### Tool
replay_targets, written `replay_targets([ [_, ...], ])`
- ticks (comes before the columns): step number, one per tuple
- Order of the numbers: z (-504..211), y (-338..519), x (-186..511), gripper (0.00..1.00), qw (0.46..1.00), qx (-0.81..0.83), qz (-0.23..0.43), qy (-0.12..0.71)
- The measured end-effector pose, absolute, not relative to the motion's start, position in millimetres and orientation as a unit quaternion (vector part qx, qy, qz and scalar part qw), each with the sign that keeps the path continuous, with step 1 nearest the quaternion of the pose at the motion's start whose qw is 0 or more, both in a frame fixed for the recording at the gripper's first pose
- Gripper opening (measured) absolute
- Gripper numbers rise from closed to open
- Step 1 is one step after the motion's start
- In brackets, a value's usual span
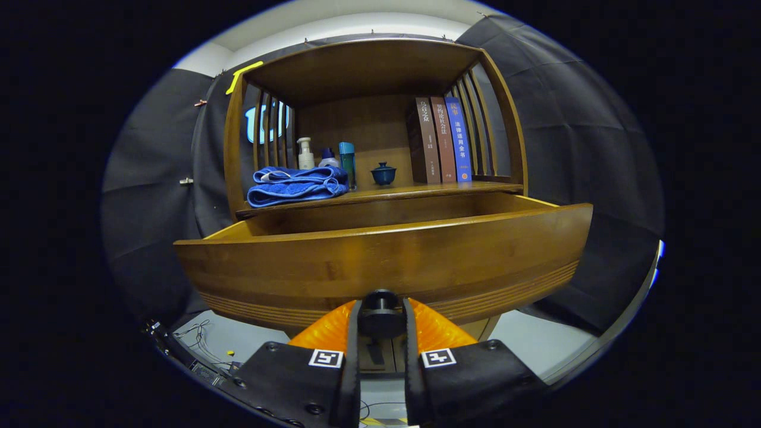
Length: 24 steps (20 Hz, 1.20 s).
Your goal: Pull open the drawer, take out the items inside it, and place them on the countertop above the cabinet.
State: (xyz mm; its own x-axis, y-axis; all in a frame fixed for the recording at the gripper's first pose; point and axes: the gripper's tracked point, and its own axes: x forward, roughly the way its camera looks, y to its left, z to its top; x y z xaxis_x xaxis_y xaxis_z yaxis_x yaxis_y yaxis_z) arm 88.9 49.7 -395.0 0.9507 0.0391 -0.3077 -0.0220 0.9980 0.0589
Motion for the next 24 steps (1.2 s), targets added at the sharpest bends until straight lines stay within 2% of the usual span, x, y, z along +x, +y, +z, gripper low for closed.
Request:
replay_targets([
  [2, -396, 51, 91, 0.34, 0.987, 0.023, 0.019, 0.159],
  [5, -399, 56, 90, 0.48, 0.984, 0.035, 0.033, 0.17],
  [9, -399, 48, 81, 0.99, 0.98, 0.037, 0.033, 0.191],
  [17, -284, 54, 103, 0.97, 0.98, 0.037, 0.08, 0.178],
  [21, -263, 64, 144, 0.97, 0.956, 0.045, 0.097, 0.272],
  [24, -280, 62, 183, 0.97, 0.931, 0.007, 0.089, 0.354],
])
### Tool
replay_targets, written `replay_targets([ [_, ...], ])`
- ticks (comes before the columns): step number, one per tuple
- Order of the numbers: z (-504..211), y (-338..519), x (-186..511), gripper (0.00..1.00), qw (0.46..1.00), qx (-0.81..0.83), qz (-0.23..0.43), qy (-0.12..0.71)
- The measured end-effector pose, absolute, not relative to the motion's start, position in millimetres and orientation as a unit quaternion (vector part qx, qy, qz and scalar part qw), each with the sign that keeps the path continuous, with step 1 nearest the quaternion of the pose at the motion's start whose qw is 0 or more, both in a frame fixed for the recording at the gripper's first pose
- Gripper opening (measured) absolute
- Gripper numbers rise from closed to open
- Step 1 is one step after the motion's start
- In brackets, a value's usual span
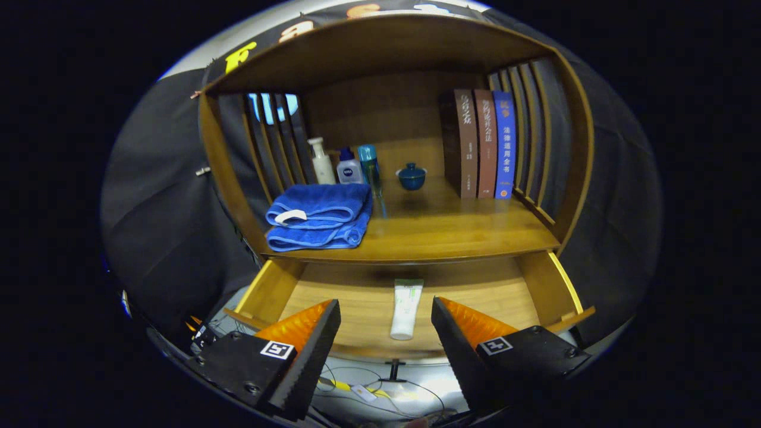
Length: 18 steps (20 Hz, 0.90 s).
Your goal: Pull open the drawer, take out the items inside it, and place them on the countertop above the cabinet.
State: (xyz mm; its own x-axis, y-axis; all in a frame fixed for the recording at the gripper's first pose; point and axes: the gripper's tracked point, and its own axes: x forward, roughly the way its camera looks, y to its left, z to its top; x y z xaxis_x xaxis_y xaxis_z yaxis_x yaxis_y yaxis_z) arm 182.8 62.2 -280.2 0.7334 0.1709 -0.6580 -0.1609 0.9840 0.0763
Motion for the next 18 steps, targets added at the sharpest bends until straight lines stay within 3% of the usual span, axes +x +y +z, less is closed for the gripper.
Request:
replay_targets([
  [7, -373, 70, 228, 0.98, 0.834, -0.017, 0.079, 0.545],
  [12, -423, 56, 235, 0.95, 0.795, -0.059, 0.041, 0.602],
  [16, -447, 55, 235, 0.9, 0.774, -0.037, 0.023, 0.631],
  [18, -454, 50, 229, 0.76, 0.765, -0.042, 0.012, 0.643],
])
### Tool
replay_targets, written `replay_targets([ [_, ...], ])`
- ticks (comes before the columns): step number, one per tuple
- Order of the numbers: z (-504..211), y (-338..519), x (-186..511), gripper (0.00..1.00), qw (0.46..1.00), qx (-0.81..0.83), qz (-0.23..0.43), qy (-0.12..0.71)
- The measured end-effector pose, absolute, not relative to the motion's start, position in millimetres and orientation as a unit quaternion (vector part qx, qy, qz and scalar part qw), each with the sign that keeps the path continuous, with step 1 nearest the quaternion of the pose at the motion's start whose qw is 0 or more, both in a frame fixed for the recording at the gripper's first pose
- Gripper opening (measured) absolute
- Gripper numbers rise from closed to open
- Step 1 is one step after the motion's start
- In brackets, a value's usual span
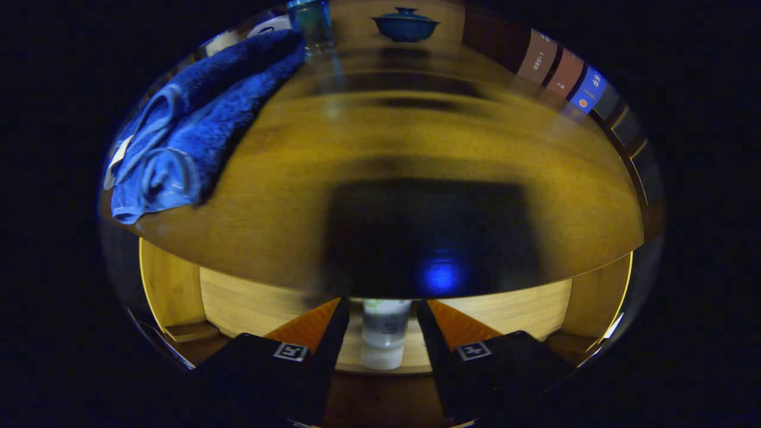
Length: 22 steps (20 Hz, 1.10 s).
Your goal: Pull open the drawer, take out the items inside it, and place them on the countertop above the cabinet.
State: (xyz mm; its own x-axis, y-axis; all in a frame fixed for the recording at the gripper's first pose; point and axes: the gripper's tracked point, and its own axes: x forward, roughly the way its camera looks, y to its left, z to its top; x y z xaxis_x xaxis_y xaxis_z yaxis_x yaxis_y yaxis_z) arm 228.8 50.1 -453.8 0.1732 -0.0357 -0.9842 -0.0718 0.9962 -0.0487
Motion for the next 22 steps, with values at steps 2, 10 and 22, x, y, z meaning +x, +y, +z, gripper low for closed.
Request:
replay_targets([
  [2, -453, 51, 230, 0.63, 0.766, -0.047, 0.012, 0.64],
  [10, -441, 70, 208, 0.36, 0.76, -0.047, 0.048, 0.646],
  [22, -358, 54, 202, 0.36, 0.781, -0.032, 0.046, 0.622],
])
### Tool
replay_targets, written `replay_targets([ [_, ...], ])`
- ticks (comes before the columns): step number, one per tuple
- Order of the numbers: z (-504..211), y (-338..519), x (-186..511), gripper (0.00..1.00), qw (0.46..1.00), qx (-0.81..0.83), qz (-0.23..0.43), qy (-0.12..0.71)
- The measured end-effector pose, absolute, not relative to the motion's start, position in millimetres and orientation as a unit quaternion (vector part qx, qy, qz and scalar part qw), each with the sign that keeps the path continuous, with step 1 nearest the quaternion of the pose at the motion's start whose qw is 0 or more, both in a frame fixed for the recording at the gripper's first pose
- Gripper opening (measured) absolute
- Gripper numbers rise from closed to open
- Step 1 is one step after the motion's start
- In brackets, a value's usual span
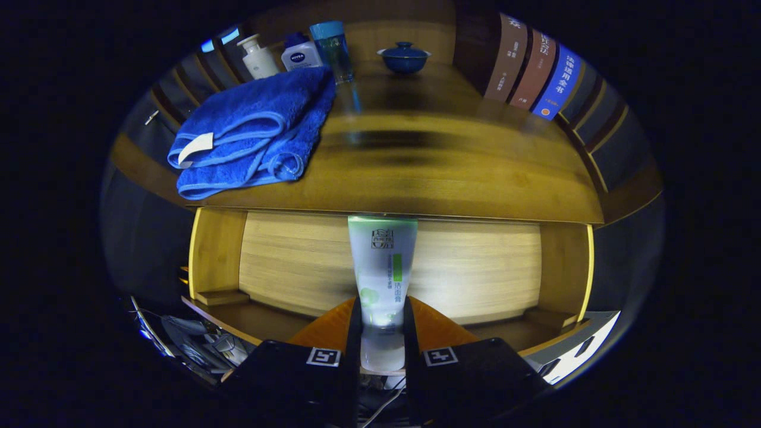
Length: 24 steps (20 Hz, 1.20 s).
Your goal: Pull open the drawer, take out the items inside it, and place them on the countertop above the cabinet.
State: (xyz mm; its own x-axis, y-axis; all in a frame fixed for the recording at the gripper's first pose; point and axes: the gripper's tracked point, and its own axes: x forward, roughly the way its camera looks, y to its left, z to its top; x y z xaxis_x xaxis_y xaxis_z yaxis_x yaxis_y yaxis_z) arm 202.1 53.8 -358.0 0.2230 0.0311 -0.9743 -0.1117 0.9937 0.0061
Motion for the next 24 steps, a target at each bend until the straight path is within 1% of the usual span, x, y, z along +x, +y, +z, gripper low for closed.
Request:
replay_targets([
  [3, -347, 52, 204, 0.36, 0.784, -0.038, 0.05, 0.617],
  [7, -338, 53, 196, 0.36, 0.775, -0.036, 0.063, 0.628],
  [11, -313, 59, 207, 0.36, 0.792, -0.018, 0.072, 0.606],
  [15, -302, 68, 253, 0.36, 0.81, -0.005, 0.064, 0.583],
  [21, -310, 75, 325, 0.36, 0.826, 0.015, 0.022, 0.562],
  [24, -320, 70, 349, 0.36, 0.831, 0.009, 0.003, 0.556],
])
